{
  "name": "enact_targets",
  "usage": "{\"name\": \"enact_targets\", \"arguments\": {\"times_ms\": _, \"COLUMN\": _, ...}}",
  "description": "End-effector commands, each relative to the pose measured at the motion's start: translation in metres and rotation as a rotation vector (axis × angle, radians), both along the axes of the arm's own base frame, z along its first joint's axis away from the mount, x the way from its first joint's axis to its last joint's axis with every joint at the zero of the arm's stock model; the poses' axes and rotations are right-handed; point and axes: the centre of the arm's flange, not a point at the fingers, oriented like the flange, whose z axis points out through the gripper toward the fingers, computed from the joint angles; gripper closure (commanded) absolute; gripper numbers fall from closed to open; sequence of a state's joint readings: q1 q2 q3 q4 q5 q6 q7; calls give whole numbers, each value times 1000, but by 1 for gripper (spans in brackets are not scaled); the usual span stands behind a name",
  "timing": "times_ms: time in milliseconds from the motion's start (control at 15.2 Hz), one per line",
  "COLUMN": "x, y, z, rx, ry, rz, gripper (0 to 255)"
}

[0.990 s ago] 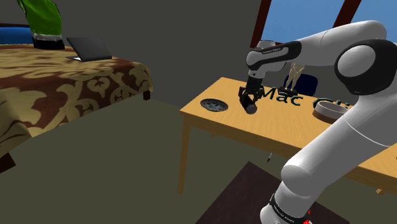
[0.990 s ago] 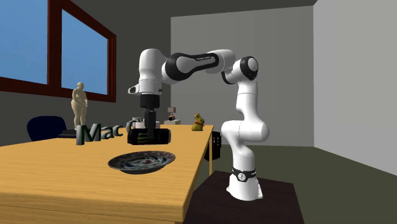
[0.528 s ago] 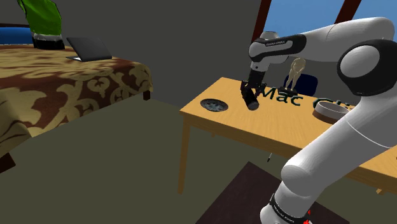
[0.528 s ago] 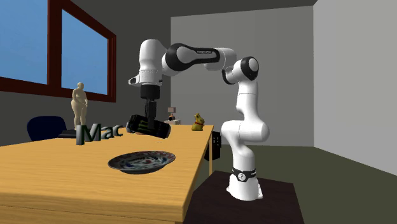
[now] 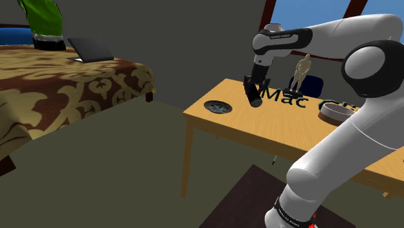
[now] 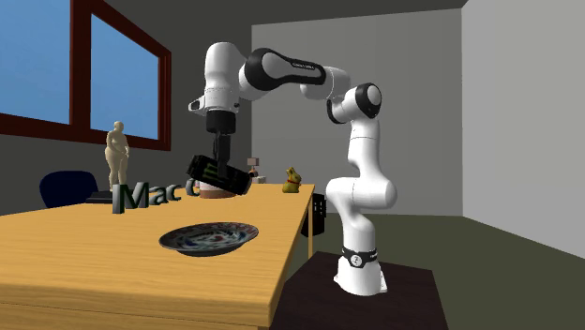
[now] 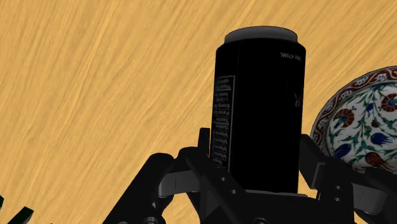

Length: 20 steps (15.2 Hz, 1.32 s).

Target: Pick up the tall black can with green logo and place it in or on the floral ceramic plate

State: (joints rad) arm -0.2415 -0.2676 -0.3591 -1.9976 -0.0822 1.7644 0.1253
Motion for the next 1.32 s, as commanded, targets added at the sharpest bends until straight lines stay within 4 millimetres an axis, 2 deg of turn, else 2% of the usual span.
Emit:
{"name": "enact_targets", "arguments": {"times_ms": 0, "x": 20, "y": 14, "z": 1, "rx": 0, "ry": -1, "rz": 0, "gripper": 255}}
{"name": "enact_targets", "arguments": {"times_ms": 660, "x": 124, "y": 96, "z": 5, "rx": 0, "ry": -1, "rz": 0, "gripper": 255}}
{"name": "enact_targets", "arguments": {"times_ms": 726, "x": 142, "y": 112, "z": 6, "rx": 0, "ry": -1, "rz": 0, "gripper": 255}}
{"name": "enact_targets", "arguments": {"times_ms": 1254, "x": 142, "y": 112, "z": -36, "rx": 0, "ry": -1, "rz": 0, "gripper": 255}}
